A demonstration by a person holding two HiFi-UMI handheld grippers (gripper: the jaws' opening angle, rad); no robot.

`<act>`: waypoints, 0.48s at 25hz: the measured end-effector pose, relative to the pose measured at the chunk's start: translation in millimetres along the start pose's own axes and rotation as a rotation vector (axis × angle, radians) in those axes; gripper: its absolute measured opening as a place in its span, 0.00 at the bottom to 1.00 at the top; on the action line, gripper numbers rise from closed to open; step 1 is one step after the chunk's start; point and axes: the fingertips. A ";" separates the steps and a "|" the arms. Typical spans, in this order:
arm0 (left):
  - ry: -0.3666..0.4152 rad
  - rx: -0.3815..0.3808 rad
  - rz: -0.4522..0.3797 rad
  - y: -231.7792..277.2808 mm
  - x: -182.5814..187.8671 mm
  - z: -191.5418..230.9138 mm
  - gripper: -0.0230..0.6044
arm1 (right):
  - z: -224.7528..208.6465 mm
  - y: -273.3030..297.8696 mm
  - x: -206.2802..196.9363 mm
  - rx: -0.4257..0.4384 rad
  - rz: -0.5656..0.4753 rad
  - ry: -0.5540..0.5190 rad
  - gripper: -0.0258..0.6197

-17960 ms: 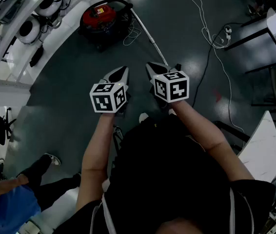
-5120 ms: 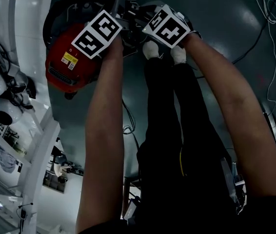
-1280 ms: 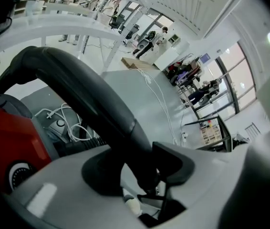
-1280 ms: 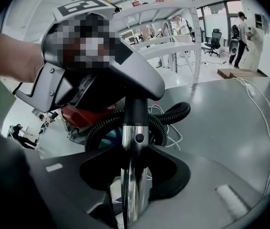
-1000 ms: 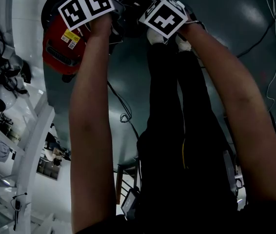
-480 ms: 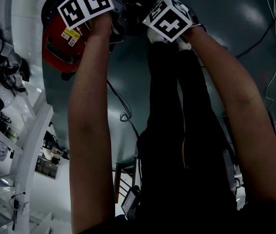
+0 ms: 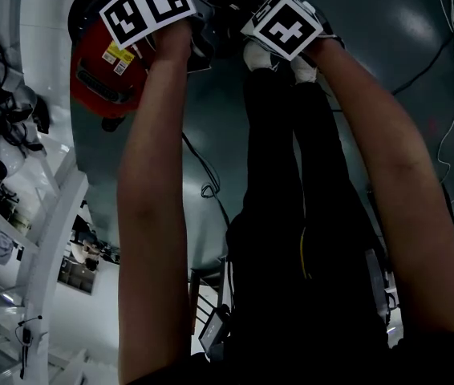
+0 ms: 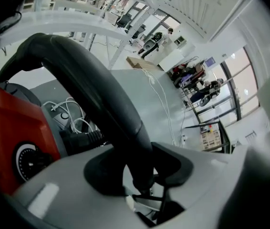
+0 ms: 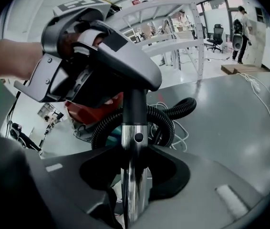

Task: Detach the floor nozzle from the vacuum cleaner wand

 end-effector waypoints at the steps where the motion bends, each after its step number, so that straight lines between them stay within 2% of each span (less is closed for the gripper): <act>1: 0.003 0.002 -0.009 -0.7 1.3 -0.3 0.30 | 0.0 -0.1 0.5 0.008 0.000 -0.003 0.30; 5: -0.027 -0.007 -0.048 0.3 3.5 6.4 0.30 | 3.9 1.2 2.4 0.000 -0.004 -0.005 0.30; 12: -0.008 0.017 -0.057 0.1 5.5 6.8 0.30 | 1.5 6.3 -0.1 -0.008 0.009 0.004 0.30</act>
Point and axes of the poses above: the fingertips, and each gripper's own axes: y forward along the fingers, z to its left, x out of its top, and after that the axes turned 5 degrees about x, right-handed
